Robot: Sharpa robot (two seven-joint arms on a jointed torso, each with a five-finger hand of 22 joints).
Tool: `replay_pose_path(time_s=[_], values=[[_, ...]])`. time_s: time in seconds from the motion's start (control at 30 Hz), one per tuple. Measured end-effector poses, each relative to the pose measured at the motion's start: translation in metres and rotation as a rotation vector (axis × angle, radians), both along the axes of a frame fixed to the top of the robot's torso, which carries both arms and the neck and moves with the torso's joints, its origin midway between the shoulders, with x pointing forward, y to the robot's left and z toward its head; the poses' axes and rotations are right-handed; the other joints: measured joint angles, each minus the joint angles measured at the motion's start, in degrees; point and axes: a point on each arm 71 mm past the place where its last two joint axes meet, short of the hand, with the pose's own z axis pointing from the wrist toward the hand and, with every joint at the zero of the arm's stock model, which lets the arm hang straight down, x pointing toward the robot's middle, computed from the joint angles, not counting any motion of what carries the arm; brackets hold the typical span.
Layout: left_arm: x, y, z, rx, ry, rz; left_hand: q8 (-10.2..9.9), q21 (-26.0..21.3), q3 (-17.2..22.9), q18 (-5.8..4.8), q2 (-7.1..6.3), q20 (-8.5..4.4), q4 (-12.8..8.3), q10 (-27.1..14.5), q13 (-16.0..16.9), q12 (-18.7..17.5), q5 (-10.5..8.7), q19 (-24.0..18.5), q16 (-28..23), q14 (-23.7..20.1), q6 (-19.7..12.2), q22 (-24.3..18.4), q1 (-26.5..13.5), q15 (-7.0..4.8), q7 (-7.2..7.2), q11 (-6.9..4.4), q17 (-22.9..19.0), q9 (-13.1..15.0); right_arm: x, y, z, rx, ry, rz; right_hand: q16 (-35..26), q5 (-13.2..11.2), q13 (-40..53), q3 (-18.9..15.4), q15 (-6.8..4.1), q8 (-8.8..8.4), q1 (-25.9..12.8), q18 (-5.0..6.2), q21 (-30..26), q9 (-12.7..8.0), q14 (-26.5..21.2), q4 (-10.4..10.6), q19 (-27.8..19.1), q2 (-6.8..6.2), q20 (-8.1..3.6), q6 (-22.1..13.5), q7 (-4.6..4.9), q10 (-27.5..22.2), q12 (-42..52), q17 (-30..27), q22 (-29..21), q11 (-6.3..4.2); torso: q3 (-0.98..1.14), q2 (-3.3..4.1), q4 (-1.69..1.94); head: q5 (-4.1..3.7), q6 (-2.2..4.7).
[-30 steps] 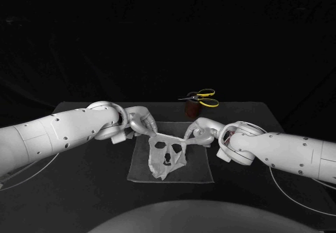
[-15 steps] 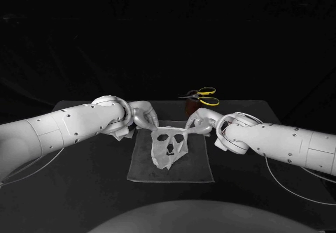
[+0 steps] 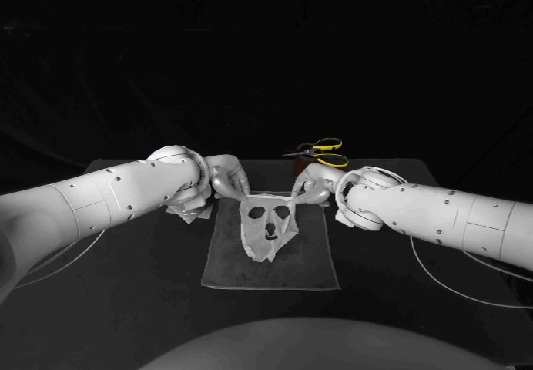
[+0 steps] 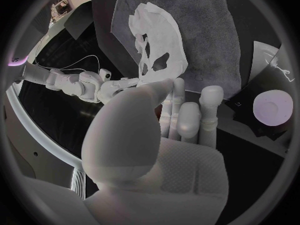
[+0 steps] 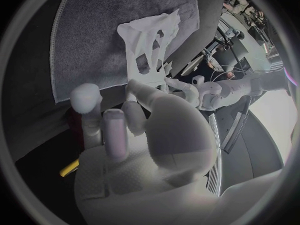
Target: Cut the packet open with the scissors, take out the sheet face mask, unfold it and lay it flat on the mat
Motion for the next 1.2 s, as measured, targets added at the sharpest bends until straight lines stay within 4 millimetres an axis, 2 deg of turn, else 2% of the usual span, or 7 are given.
replay_pose_path(time_s=[0.5,0.57,0.63,0.73,0.87,1.03,1.2], values=[[0.01,-0.01,-0.005,0.03,-0.007,0.017,0.02,0.0,0.16,0.0,0.12,0.0,-0.16,-0.2,0.16,-0.33,-0.05,0.0,0.0,-0.01,-0.59,0.0,0.12,0.01,0.26,0.2,-0.21,0.01,0.009,0.002,-0.002,-0.065,0.003,0.001,-0.2,0.22,-2.28,0.11,0.0,0.16,0.05,-0.05,-1.67,0.0,0.0,0.11,-0.51,0.05,0.1,-0.64,0.38,-0.46,-2.24,0.04,-0.04,-0.21,-0.18,0.44,-0.04,-0.07,0.0],[0.011,-0.011,-0.008,0.035,-0.004,0.021,0.02,0.0,0.16,0.0,0.13,0.0,-0.16,-0.5,0.17,-0.33,-0.05,0.0,0.0,-0.01,-0.9,-0.01,0.11,0.01,0.53,0.51,-0.21,0.02,0.009,0.002,-0.002,-0.067,0.002,-0.003,-0.21,0.25,-4.97,-0.4,0.0,0.11,-0.21,-0.06,-2.51,1.59,0.0,0.65,-0.96,-0.21,0.28,-1.76,0.66,-2.21,-4.81,0.04,-0.05,0.07,-0.18,0.51,-0.04,-0.07,0.0],[0.011,-0.012,-0.01,0.041,0.0,0.026,0.02,0.0,0.16,-0.01,0.36,0.18,-0.16,-0.61,0.28,-0.33,-0.05,-0.18,0.0,-0.01,-1.21,-0.16,-0.13,0.01,0.84,0.61,-0.21,0.05,0.01,0.002,-0.003,-0.067,0.001,-0.007,-0.22,0.6,-7.22,-1.14,0.34,-1.36,-1.18,-0.05,-3.67,2.1,0.16,1.6,-1.43,-1.17,0.61,-3.46,1.57,-4.17,-7.31,0.04,-0.05,0.78,-0.19,0.53,-0.04,-0.07,0.0],[0.012,-0.012,-0.014,0.048,0.006,0.036,-0.45,0.0,0.16,-0.01,0.81,0.45,-0.16,-0.92,0.59,-0.33,-0.05,-0.45,-0.01,-0.51,-2.59,-0.36,-0.57,0.5,1.18,0.91,-0.51,2.28,0.012,0.003,-0.003,-0.065,0.0,-0.017,-1.09,0.55,-10.77,-2.14,1.31,-3.4,-2.01,0.65,-5.99,0.96,0.08,2.15,-2.46,-2.0,1.21,-5.64,2.58,-7.15,-11.0,0.04,-0.04,1.7,-0.19,0.57,-0.06,-0.08,0.0],[0.013,-0.011,-0.017,0.054,0.013,0.051,-0.75,0.0,0.16,0.0,0.87,0.45,-0.16,-0.93,0.67,-0.34,-0.05,-0.45,-0.01,-0.51,-2.94,-0.37,-0.5,0.5,1.35,0.92,-0.85,2.52,0.013,0.003,-0.004,-0.059,0.0,-0.031,-2.36,0.55,-14.68,-3.08,2.3,-5.78,-2.82,0.92,-9.98,-0.27,0.07,3.09,-4.23,-2.81,1.97,-7.8,4.11,-10.85,-15.03,-0.85,-0.03,3.05,-0.18,0.62,-0.09,-0.14,0.0],[0.015,-0.01,-0.02,0.058,0.02,0.075,-1.33,-0.28,0.0,0.0,0.94,0.62,-0.32,-1.54,1.06,-0.31,-0.05,-1.05,-0.01,-0.82,-3.81,-0.75,-0.43,0.82,1.57,1.11,-1.19,2.53,0.015,0.003,-0.005,-0.055,0.0,-0.051,-2.88,0.55,-15.95,-3.71,2.86,-7.5,-2.89,0.93,-11.95,-1.1,0.02,3.72,-5.03,-2.88,2.58,-9.42,5.11,-12.02,-15.77,-2.01,-0.03,3.82,-0.15,0.63,-0.02,-0.24,0.0],[0.018,-0.006,-0.021,0.056,0.021,0.104,-2.65,-0.88,-0.65,-0.01,0.82,0.91,0.33,-2.08,1.53,0.21,-0.02,-1.75,-0.01,-1.23,-5.81,-1.13,-1.77,1.22,2.14,1.64,-1.75,1.91,0.016,0.001,-0.006,-0.057,0.001,-0.073,-3.09,0.55,-16.72,-4.24,3.26,-8.77,-2.8,1.82,-13.25,-1.61,0.02,4.25,-5.54,-3.42,3.08,-10.44,5.53,-12.94,-16.33,-2.46,-0.46,4.32,-0.18,0.63,-0.01,-0.24,0.0]])
